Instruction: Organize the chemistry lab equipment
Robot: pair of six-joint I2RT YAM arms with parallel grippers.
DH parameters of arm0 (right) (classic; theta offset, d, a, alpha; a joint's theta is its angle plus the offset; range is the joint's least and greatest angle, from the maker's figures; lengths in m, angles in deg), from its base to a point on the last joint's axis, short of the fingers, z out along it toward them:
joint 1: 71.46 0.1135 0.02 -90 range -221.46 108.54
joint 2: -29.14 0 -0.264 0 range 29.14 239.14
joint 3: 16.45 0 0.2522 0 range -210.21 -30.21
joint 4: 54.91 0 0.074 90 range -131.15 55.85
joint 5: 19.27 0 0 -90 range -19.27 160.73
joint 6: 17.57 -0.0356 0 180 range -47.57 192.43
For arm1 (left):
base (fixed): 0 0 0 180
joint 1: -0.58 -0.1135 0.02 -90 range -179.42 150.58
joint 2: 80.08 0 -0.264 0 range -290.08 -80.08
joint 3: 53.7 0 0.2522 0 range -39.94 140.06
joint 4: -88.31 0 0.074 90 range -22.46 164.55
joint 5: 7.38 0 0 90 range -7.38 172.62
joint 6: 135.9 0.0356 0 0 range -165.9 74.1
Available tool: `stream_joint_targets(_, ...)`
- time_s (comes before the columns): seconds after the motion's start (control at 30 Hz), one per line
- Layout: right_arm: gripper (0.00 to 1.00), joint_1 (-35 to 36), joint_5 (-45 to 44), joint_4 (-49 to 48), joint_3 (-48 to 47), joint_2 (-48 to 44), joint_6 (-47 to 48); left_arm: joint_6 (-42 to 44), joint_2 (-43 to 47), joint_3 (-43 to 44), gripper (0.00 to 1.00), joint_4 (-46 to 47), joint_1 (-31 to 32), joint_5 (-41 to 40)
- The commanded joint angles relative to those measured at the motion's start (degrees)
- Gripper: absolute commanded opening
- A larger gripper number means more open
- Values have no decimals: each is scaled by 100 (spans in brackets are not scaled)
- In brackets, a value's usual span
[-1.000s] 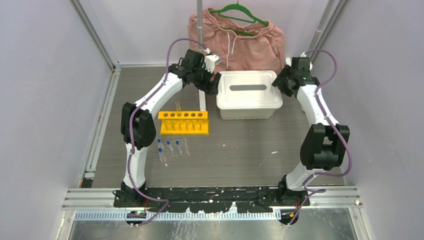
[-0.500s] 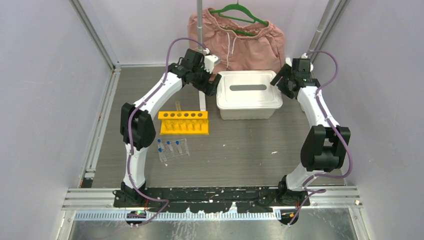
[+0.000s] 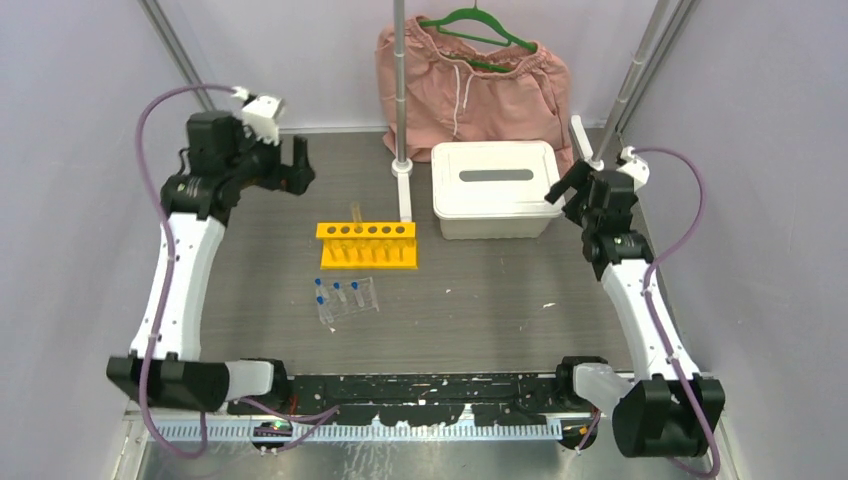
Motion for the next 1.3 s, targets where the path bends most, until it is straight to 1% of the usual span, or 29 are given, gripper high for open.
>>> stream_joint_targets(0.0, 100, 21, -780, -908, 990, -422, 264, 303, 624, -1389, 100, 288, -1033, 835)
stream_joint_targets(0.07, 100, 20, -1043, -924, 1358, -521, 364, 398, 842, -2072, 100, 512, -1558, 1035)
stream_joint_targets(0.13, 100, 15, -1164, -1080, 1723, -654, 339, 471, 990, -2615, 100, 789, -1849, 1107)
stream_joint_targets(0.2, 100, 21, -1141, -1539, 2184, -918, 363, 523, 1128, -3232, 100, 1272, -2043, 1116)
stream_joint_targets(0.3, 100, 22, -1125, -2597, 2951, -1269, 503, 418, 1335, -4205, 100, 2197, -2283, 1384)
stream_joint_targets(0.4, 100, 22, -1098, -3623, 3571, -1342, 743, 181, 1386, -5013, 100, 3075, -2288, 1528)
stream_joint_targets(0.47, 100, 18, -1119, -4394, 3873, -1208, 884, -58, 1300, -5428, 100, 3857, -2292, 1546)
stream_joint_targets(0.57, 100, 16, -1200, -5348, 4156, -714, 989, -311, 1021, -5929, 100, 5054, -2279, 1478)
stream_joint_targets(0.67, 100, 21, -1186, -6287, 4374, -173, 1317, -704, 644, -6073, 100, 5632, -2279, 1379)
stream_joint_targets(0.73, 100, 21, -1324, -6572, 4426, 86, 1354, -897, 367, -6187, 100, 6114, -2282, 1393)
stream_joint_targets(0.8, 100, 23, -1384, -6713, 4399, 320, 1456, -1061, 157, -6466, 100, 6874, -2261, 1321)
stream_joint_targets(0.9, 100, 23, -1356, -7272, 4444, 756, 1650, -1256, -177, -6757, 100, 8048, -2224, 1197)
stream_joint_targets(0.97, 100, 22, -1322, -7446, 4425, 1033, 1711, -1347, -310, -6725, 100, 8213, -2196, 1189)
stream_joint_targets(1.17, 100, 19, -1348, -8256, 4440, 1751, 1888, -1669, -699, -6773, 100, 9082, -2145, 1018)
stream_joint_targets(1.23, 100, 22, -1344, -8418, 4424, 1949, 1880, -1704, -693, -6714, 100, 8894, -2145, 979)
stream_joint_targets(1.27, 100, 20, -1336, -8473, 4409, 2023, 1881, -1659, -627, -6652, 100, 8573, -2144, 975)
